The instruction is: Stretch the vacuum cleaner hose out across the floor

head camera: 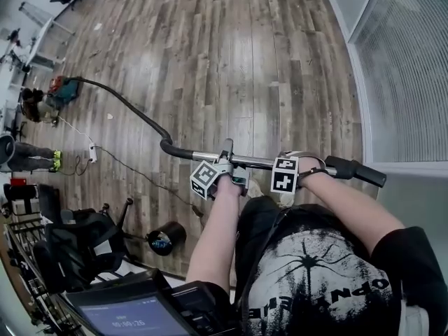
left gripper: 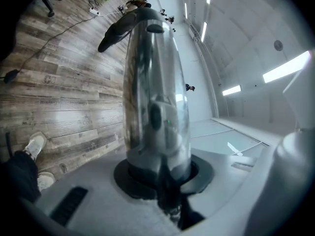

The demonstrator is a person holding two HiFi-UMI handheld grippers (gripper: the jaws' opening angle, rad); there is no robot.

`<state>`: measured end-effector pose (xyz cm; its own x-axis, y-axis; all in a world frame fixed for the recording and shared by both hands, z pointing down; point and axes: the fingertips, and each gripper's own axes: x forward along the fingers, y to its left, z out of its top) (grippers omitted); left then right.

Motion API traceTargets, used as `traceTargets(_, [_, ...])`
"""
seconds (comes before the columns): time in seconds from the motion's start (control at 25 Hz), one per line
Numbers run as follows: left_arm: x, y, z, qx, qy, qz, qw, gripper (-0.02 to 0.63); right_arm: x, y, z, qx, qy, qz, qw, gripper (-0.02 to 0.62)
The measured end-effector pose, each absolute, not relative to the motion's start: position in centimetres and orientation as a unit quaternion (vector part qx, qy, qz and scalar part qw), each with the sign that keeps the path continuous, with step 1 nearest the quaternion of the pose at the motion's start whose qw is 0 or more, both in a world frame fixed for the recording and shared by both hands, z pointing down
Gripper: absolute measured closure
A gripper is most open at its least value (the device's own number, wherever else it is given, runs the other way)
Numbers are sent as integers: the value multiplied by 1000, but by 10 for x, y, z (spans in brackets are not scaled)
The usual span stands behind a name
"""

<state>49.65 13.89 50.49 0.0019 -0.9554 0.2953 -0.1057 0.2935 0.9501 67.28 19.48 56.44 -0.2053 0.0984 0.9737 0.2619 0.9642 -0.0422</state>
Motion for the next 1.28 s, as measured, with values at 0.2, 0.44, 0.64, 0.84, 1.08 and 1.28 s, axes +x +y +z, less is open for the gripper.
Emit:
traceTargets(0.2, [499, 128, 513, 455, -587, -383, 550, 540, 674, 188, 572, -108, -776, -57, 619, 506])
traceTargets(0.44, [506, 111, 526, 486, -559, -366, 564, 528, 676, 181, 582, -92, -770, -36, 631, 509])
traceTargets(0.64, [515, 99, 532, 555, -501, -317, 584, 449, 669, 162, 586, -73, -753, -25, 654, 509])
traceTargets(0.84, [515, 95, 538, 571, -450, -310, 612, 405, 658, 139, 592, -52, -740, 7, 671, 509])
traceTargets(1.08, [507, 100, 550, 583, -444, -281, 620, 438, 652, 124, 607, -53, -734, 20, 677, 509])
traceTargets(1.28, [515, 106, 561, 613, -475, -211, 595, 536, 668, 116, 626, -52, -736, 48, 674, 509])
